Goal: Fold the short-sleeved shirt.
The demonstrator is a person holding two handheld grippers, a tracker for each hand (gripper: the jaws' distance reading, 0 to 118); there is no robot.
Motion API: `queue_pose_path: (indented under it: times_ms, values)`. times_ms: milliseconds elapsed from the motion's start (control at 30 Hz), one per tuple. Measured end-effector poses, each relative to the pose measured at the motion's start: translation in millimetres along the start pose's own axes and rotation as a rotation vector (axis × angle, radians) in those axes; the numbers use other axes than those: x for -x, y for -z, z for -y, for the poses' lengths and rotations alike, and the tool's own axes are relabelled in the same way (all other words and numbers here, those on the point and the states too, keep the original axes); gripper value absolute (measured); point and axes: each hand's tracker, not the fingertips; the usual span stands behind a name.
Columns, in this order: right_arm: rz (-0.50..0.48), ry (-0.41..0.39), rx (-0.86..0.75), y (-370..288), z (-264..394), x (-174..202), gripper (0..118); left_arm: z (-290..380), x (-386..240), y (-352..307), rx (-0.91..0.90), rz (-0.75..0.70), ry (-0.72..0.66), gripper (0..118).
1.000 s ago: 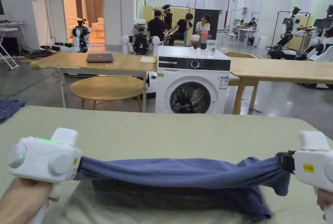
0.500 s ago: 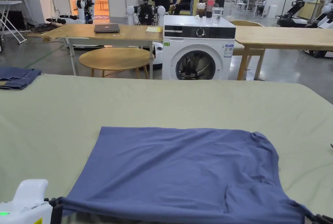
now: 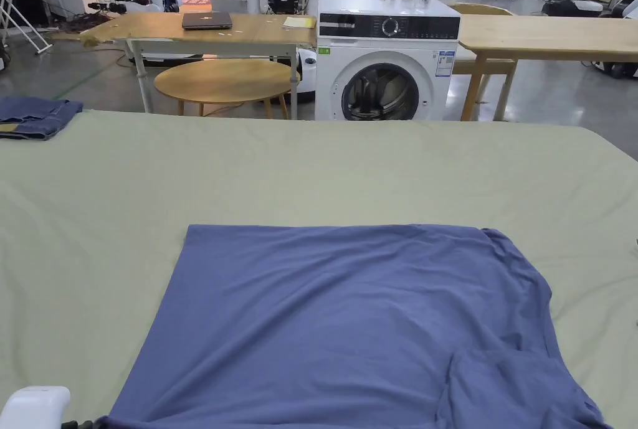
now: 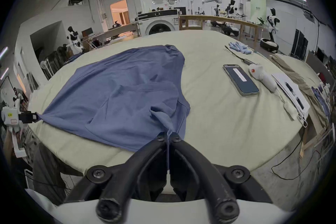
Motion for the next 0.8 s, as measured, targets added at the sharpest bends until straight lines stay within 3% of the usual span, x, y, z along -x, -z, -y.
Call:
queue_pose_path:
  times_ms: [33,67,100,200,233,267,433,467,500,533,567,600,800]
  values:
    - [0.001,-0.002,0.009,3,1,-1,1,1,0,2,0.003,0.002,-0.004,0]
    - [0.005,-0.005,0.012,5,2,-2,13,1,-1,5,0.008,0.001,-0.005,0]
    - [0.010,-0.013,0.012,5,3,1,41,2,-1,5,0.011,0.003,-0.006,7]
    - [0.024,-0.002,0.038,7,3,-2,78,4,0,4,0.017,0.004,-0.005,42]
    - [0.025,-0.001,0.036,5,7,1,110,5,0,4,0.022,0.008,-0.010,82]
    - [0.058,0.021,-0.032,5,3,5,118,8,-1,2,0.014,0.001,-0.020,109]
    - [0.023,0.002,0.015,-2,-3,26,118,15,0,-17,-0.007,0.001,-0.075,107]
    - [0.032,-0.007,0.016,-4,-4,31,114,16,0,-20,-0.007,-0.005,-0.080,95]
    - [0.043,-0.015,0.004,-13,0,30,101,18,-1,-25,-0.008,-0.011,-0.077,74]
    - [0.039,-0.023,-0.008,-18,0,32,73,20,0,-31,-0.015,-0.022,-0.077,45]
    - [0.055,-0.028,-0.017,-21,0,35,27,21,-1,-37,-0.018,-0.033,-0.075,11]
    - [0.069,-0.023,-0.025,-22,1,37,1,23,0,-42,-0.035,-0.050,-0.086,3]
    - [0.061,0.008,-0.029,-26,9,11,0,21,8,-41,-0.013,0.008,-0.103,0]
